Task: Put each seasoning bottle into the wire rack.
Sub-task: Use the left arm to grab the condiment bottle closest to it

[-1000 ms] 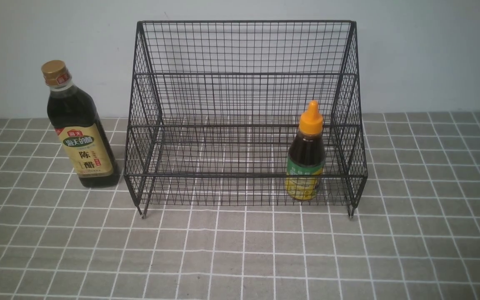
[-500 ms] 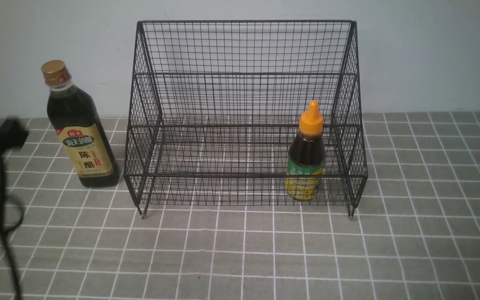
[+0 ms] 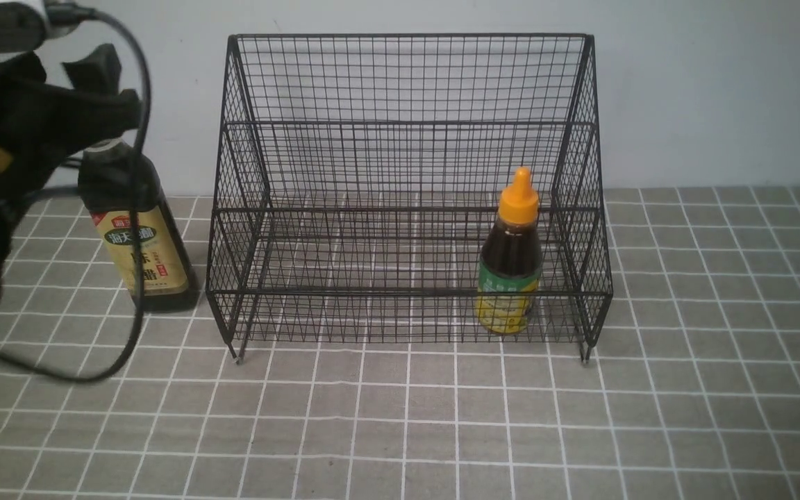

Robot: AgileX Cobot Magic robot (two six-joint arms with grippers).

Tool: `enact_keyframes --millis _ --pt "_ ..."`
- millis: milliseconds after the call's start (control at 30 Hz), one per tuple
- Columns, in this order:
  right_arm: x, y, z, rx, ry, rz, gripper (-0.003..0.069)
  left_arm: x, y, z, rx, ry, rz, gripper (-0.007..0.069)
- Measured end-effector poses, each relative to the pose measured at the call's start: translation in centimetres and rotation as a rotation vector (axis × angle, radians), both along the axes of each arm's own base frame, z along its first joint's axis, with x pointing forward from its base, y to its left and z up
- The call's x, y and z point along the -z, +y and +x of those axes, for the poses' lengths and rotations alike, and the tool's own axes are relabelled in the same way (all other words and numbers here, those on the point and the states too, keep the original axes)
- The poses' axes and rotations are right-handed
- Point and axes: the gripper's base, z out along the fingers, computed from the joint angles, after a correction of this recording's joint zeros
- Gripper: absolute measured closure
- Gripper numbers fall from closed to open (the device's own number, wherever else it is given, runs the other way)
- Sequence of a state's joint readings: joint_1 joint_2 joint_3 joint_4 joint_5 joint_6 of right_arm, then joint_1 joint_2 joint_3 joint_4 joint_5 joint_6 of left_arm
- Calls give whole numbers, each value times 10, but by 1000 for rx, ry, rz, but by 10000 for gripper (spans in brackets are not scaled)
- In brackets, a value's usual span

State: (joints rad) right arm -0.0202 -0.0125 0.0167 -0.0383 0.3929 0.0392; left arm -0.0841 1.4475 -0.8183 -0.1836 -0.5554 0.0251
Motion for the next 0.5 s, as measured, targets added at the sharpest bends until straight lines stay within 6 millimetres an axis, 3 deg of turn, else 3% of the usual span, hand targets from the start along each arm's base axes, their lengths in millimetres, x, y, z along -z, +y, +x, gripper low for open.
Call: enact_keyframes --millis 200,500 --pt "0 0 0 0 0 0 671 21 3 26 -44 37 28 113" --pt "0 0 0 0 0 0 671 53 4 40 -55 115 42 150"
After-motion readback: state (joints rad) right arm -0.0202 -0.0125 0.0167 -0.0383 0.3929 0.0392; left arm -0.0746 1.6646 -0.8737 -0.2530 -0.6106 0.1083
